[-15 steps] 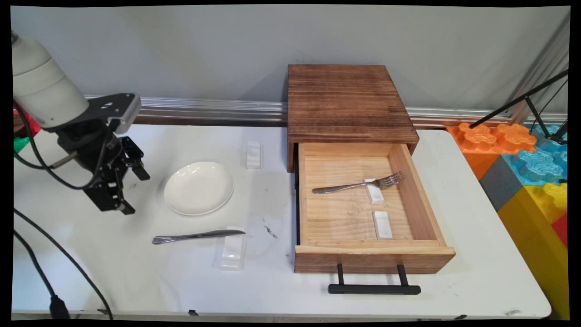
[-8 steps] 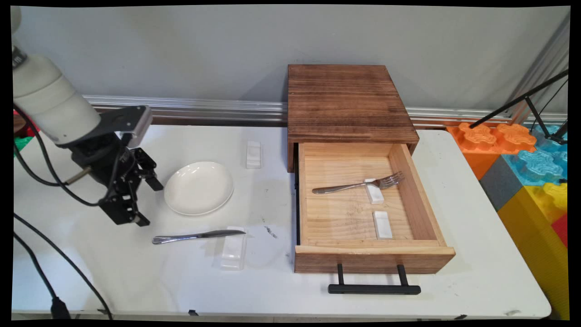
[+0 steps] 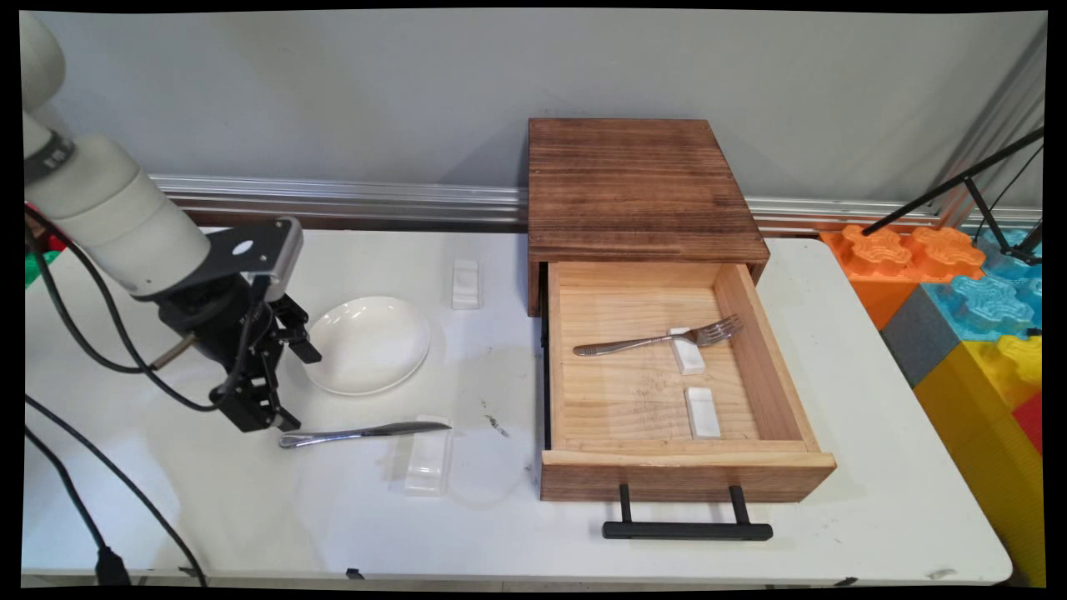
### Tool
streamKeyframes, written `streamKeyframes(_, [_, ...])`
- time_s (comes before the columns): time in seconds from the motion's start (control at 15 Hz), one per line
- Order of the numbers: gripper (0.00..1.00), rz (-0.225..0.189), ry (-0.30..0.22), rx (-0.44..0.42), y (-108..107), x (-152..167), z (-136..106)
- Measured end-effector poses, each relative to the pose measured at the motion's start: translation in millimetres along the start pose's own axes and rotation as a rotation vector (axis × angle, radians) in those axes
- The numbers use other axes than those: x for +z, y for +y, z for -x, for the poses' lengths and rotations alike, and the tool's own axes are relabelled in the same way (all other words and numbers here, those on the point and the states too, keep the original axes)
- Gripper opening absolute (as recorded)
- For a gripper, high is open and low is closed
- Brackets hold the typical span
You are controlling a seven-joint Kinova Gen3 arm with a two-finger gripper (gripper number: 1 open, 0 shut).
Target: Pick up the knife from the right of the white plate
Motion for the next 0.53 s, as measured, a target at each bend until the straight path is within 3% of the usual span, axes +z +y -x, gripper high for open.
streamKeyframes(0.53, [1.0,-0.055,-0.007,-0.044,13,29,-11])
